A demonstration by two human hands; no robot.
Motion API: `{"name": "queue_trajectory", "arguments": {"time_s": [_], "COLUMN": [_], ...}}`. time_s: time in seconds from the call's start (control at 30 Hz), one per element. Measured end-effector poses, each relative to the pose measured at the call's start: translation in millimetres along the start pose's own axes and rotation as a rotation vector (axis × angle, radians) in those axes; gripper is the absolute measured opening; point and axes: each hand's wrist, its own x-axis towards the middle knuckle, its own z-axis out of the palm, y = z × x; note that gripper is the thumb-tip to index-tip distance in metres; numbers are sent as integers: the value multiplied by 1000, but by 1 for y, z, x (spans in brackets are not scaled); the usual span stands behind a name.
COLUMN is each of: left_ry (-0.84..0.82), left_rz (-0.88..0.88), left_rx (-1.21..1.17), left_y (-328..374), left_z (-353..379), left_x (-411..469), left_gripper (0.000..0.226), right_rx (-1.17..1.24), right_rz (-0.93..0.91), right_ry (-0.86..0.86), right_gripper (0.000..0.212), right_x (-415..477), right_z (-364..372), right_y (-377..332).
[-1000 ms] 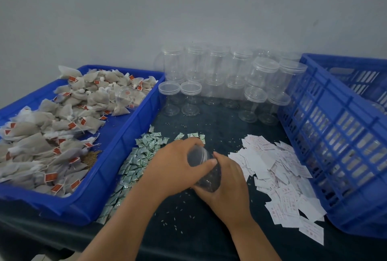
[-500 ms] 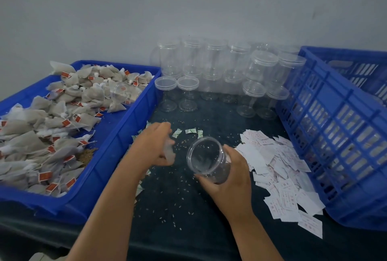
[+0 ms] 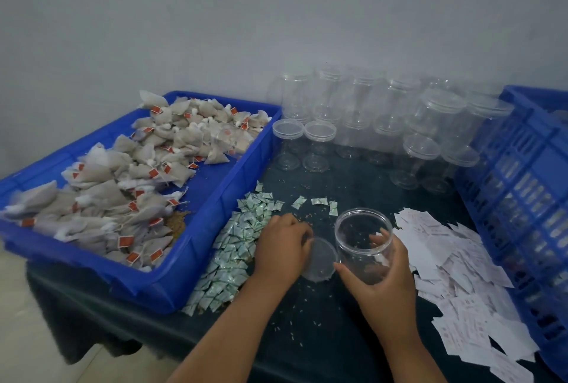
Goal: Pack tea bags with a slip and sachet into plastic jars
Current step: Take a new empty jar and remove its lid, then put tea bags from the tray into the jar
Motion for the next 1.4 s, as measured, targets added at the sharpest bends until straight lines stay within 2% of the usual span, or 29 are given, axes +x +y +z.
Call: {"name": "queue_trajectory", "arguments": {"time_s": [0.07, 0.17, 0.37, 0.43, 0.53, 0.6, 0.67, 0.73, 0.8, 0.93, 1.03, 1.1, 1.17, 1.23, 1.27, 1.3, 1.37, 1.4], "left_ry": [8, 64, 164, 71, -251, -408, -438, -430, -437, -358, -398, -418, -348, -169, -84, -57, -128, -203], "left_rz": [-22, -12, -17, -81, -293, -486, -657, -716, -712, -688, -571, -498, -465, -445, -448, -481, -553, -557], "left_rx": [-61, -135, -98, 11, 321, 495, 548, 507, 459, 350, 431, 395, 204, 138, 168, 187, 121, 120], "left_y": [2, 9, -10, -40, -103, -144, -178, -205, -222, -219, -209, -205, -205, -205, -208, -212, -217, -219], "left_z": [-11, -50, -176, -209, -228, -216, -196, -177, -165, -162, -161, -156, -154, -156, -156, -155, -151, -149], "left_x": [2, 8, 27, 43, 73, 81, 79, 77, 79, 80, 81, 84, 85, 88, 91, 91, 90, 89], "left_gripper": [31, 25, 32, 29, 20, 41, 78, 98, 102, 90, 49, 25, 17, 16, 27, 52, 99, 107], "right_rx": [8, 24, 54, 61, 66, 65, 78, 81, 84, 86, 109, 95, 73, 58, 56, 58, 65, 67], "right_rz": [10, 21, 81, 84, 98, 101, 98, 92, 95, 120, 144, 155, 166, 174, 174, 174, 175, 175], "right_ry": [-13, -34, -81, -82, -96, -116, -117, -121, -125, -111, -99, -100, -98, -101, -101, -99, -98, -101], "right_gripper": [94, 93, 99, 95, 92, 92, 91, 90, 90, 89, 89, 90, 93, 94, 93, 91, 90, 90], "right_x": [-2, -3, -3, -3, -4, -5, -5, -4, -3, -3, -1, -2, -1, -2, -1, -1, -1, -1], "right_z": [-1, 0, 0, 1, 2, 3, 2, 2, 4, 6, 7, 7, 7, 6, 5, 5, 4, 5], "right_y": [-3, -4, -15, -19, -22, -22, -21, -22, -23, -22, -23, -21, -19, -18, -19, -19, -20, -19]}}
